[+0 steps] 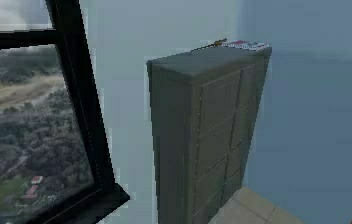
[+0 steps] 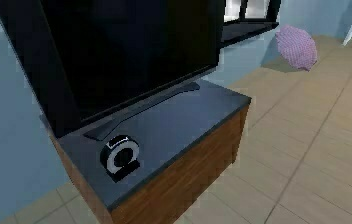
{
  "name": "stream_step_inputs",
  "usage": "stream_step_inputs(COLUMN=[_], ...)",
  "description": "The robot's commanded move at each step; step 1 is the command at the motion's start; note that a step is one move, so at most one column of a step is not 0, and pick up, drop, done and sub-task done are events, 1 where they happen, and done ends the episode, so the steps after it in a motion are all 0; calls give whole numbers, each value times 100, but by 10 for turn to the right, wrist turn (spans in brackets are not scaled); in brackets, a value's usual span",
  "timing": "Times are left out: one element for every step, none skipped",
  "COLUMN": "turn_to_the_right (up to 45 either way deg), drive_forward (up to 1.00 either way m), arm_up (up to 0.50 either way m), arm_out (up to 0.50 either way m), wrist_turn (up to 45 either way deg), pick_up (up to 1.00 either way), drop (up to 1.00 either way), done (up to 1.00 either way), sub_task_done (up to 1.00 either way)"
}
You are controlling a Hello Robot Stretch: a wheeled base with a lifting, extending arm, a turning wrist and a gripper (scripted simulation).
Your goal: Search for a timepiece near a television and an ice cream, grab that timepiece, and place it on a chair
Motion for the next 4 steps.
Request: stream_step_inputs(turn_to_the_right=[0, 450, 450, 450], drive_forward=[35, 0, 0, 0], arm_up=[0, 0, 0, 0], arm_out=[0, 0, 0, 0], wrist_turn=[0, 0, 0, 0], pick_up=[0, 0, 0, 0], drop=[0, 0, 0, 0], done=[0, 0, 0, 0], sub_task_done=[0, 0, 0, 0])
